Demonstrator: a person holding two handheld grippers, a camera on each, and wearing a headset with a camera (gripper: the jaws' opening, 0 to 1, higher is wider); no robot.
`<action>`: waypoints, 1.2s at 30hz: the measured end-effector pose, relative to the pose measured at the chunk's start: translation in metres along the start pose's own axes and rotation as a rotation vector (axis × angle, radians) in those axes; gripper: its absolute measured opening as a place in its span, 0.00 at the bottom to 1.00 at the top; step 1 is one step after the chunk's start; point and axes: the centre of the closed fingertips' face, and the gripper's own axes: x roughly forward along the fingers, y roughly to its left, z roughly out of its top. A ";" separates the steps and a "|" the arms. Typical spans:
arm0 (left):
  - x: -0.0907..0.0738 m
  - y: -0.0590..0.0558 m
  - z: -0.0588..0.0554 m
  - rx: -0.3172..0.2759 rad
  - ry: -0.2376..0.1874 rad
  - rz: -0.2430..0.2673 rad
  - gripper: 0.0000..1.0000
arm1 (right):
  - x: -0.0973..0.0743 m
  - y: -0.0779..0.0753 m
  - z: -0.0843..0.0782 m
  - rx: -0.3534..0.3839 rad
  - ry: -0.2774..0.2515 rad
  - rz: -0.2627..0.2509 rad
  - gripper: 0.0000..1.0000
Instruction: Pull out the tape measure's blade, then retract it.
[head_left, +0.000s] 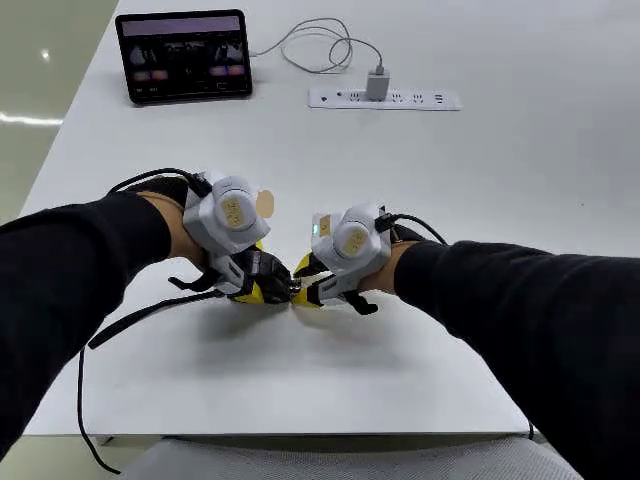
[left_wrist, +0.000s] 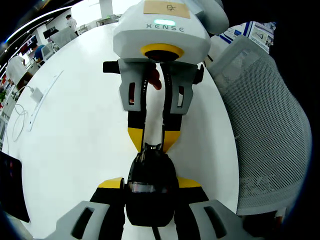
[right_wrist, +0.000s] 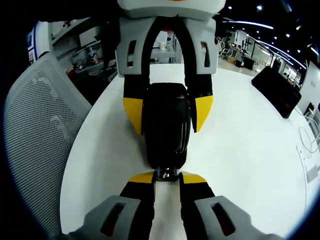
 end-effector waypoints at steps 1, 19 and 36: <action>0.000 0.000 0.000 -0.003 -0.001 0.001 0.34 | -0.001 0.000 0.000 0.001 0.002 -0.003 0.12; 0.000 0.001 -0.001 -0.019 -0.007 0.010 0.34 | 0.000 -0.003 0.000 0.005 0.013 -0.005 0.09; 0.001 0.002 0.000 -0.016 -0.027 0.011 0.34 | -0.008 -0.003 -0.010 0.043 0.010 0.002 0.08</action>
